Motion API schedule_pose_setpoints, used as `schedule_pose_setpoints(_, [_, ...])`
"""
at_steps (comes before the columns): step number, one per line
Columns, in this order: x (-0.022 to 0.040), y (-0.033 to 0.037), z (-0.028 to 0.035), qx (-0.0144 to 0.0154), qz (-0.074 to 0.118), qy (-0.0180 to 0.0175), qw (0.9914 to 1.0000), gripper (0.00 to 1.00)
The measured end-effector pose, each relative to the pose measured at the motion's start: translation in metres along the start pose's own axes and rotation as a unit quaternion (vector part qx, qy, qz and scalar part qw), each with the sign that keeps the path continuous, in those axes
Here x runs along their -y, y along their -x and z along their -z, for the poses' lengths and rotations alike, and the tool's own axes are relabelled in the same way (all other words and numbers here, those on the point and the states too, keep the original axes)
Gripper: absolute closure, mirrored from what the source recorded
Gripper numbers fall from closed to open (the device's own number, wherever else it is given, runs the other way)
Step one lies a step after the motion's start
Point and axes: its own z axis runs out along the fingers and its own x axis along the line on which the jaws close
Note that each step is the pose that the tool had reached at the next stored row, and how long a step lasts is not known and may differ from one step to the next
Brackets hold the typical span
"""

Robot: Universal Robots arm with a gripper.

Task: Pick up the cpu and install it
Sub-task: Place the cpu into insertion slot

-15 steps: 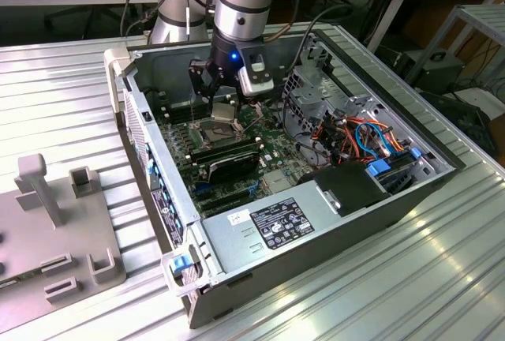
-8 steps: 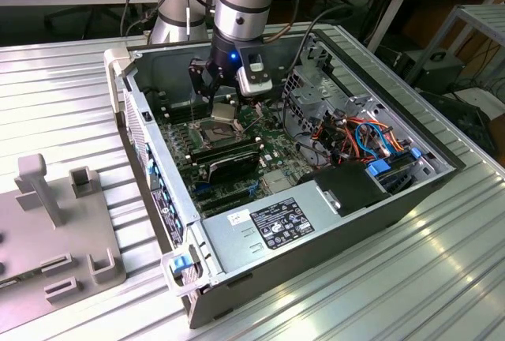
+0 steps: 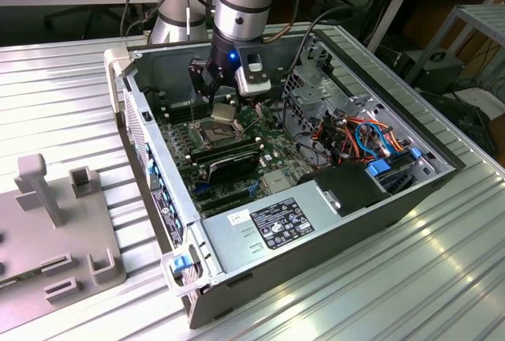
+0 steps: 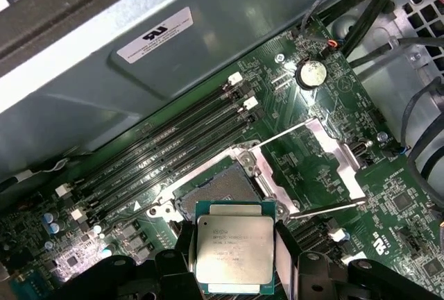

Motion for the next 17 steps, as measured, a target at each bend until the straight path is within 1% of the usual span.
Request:
schedule_pose_setpoints(10, [0.0000,0.0000,0.0000,0.0002,-0.004,-0.0002,0.99999,0.45])
schedule_pose_setpoints(13, [0.0000,0.0000,-0.0002,0.0006,-0.028,-0.0004,0.99960,0.45])
schedule_pose_setpoints(15, [0.0000,0.0000,-0.0003,0.0009,-0.044,-0.0005,0.99903,0.45])
schedule_pose_setpoints(16, [0.0000,0.0000,-0.0005,0.0012,-0.058,-0.0006,0.99829,0.45])
schedule_pose_setpoints(17, [0.0000,0.0000,-0.0006,0.0013,-0.068,-0.0006,0.99767,0.45])
